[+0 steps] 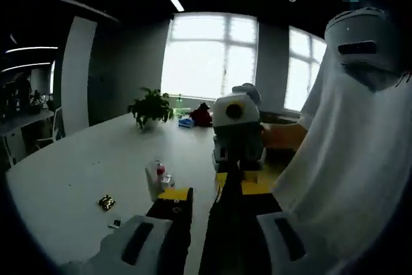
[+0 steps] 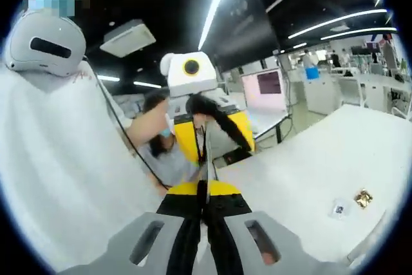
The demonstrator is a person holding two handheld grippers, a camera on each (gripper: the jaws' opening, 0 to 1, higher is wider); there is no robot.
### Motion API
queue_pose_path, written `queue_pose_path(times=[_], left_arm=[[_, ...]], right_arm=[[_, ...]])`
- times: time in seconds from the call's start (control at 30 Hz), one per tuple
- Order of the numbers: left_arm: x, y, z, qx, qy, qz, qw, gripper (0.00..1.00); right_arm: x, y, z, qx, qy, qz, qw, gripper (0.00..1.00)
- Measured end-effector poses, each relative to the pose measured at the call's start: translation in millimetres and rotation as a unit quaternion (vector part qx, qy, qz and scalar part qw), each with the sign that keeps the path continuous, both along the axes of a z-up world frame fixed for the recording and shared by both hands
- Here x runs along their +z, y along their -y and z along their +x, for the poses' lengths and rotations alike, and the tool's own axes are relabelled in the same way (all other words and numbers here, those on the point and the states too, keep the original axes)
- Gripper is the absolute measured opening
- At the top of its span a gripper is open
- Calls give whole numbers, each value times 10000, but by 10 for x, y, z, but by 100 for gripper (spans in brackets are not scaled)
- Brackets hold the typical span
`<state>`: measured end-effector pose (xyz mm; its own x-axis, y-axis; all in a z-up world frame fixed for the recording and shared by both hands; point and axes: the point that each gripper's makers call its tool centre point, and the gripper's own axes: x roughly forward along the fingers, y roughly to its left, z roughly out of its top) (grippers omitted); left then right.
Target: Arrange the skincare products in the storage area until every visible bottle or jar stands upright without overlapping.
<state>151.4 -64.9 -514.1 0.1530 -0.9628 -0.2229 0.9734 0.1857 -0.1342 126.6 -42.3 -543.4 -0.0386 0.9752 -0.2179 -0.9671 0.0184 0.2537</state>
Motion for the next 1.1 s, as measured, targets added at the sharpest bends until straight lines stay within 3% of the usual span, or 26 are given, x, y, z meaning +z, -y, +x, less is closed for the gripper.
queue_pose_path(times=[0.07,0.13,0.2,0.33,0.4,0.5,0.57,0.7,0.83,0.93,1.0,1.1], left_arm=[[26,12,-21,27,-143,-144,9998,5],[51,4,17,138,-178,-264,9994,4],[69,-5,23,166,-116,-326,9993,4],[210,-63,94,329,-346,-858,9952,4],[341,-114,153,525,-459,-1263,9895,4],[598,-261,269,745,-697,-2088,9726,4],[703,-373,353,924,-813,-2448,9617,4],[783,-499,432,1182,-812,-2725,9514,4],[828,-591,511,1527,-945,-3099,9337,4],[830,-644,553,1763,-1119,-3470,9143,4],[807,-645,540,1809,-1170,-3574,9088,4],[774,-679,554,1966,-1251,-3717,8987,4]], right_arm=[[18,46,76,-133,2,79,9999,1],[39,63,85,-110,-114,123,9998,2],[66,57,101,-157,26,198,9997,2],[144,82,137,-235,-2,401,9989,4],[125,107,157,-283,43,342,9990,8],[16,165,170,-343,113,114,9993,9],[52,181,153,-395,-100,332,9986,10],[173,186,192,-677,-345,911,9929,9],[413,218,314,-1135,-791,1873,9725,8],[527,245,395,-1396,-1012,2368,9561,7],[556,248,444,-1550,-1107,2537,9484,5],[622,259,476,-1619,-1479,2878,9322,2]])
